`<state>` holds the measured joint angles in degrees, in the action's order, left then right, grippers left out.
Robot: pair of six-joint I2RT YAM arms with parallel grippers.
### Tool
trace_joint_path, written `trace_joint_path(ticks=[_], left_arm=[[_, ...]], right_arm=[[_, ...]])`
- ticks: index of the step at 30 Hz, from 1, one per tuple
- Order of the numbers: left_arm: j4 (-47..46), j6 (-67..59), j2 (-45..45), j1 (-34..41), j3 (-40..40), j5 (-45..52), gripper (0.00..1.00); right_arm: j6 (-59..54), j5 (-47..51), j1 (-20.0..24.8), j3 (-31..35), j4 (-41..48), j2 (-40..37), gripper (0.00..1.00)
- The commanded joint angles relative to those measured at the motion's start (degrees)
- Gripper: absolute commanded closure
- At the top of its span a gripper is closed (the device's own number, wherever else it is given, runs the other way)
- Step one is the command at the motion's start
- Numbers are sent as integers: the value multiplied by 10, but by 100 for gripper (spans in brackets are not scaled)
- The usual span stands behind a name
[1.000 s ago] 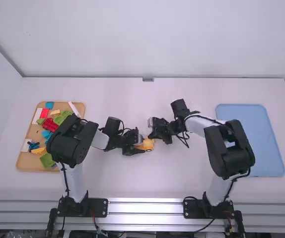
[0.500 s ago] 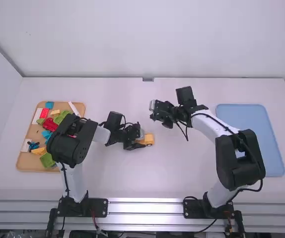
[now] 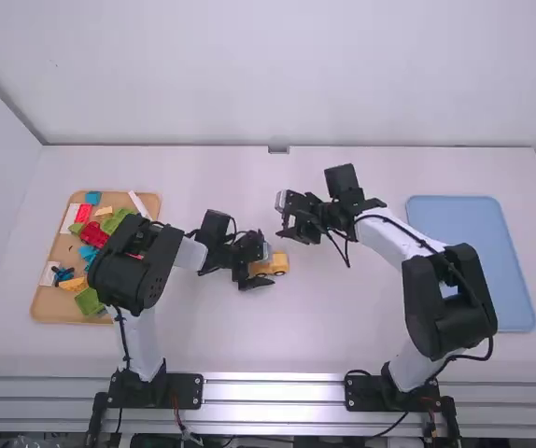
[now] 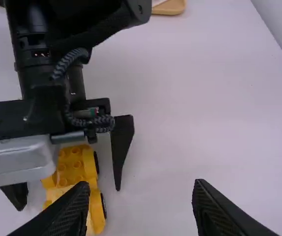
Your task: Assemble lego blocks to make yellow taxi
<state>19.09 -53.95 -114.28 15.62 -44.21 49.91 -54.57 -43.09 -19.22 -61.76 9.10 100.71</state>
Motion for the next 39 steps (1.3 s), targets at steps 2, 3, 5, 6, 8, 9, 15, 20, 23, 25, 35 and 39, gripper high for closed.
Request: trace_joint_path(ticks=[2,3,5,6,8,9,15,20,23,25,35,39], left_arm=[[-1,37,-3,-11,-15,39,1],[-8,49,4,-18,-21,52,1],[-27,45,17,-29,-25,68,1],[-35,43,21,-32,-26,74,1],[-85,20,48,-53,-34,97,1],[-97,18,55,-57,-36,99,1],[-277,20,141,-104,-70,82,1],[-436,21,211,-137,-113,18,1],[-493,21,245,-154,-135,-10,1],[-510,21,261,-161,-142,-11,1],[-482,137,290,-161,-143,28,1],[-446,253,290,-169,-143,-57,1]], right_arm=[[2,-4,2,-1,-4,-2,42],[3,-3,4,-1,-9,-2,42],[8,-6,9,-1,-14,-2,35],[7,-6,10,-1,-14,-2,33],[8,-5,14,-3,-13,-2,24],[8,-5,14,-3,-12,-2,19],[7,-8,15,-3,-13,-2,1],[8,-10,2,-3,-26,-2,1],[8,-10,-11,-3,-45,-2,2],[8,-10,-21,-3,-56,-2,1],[67,-28,-45,-55,-59,-2,2],[68,-64,-44,-75,-48,-2,1]])
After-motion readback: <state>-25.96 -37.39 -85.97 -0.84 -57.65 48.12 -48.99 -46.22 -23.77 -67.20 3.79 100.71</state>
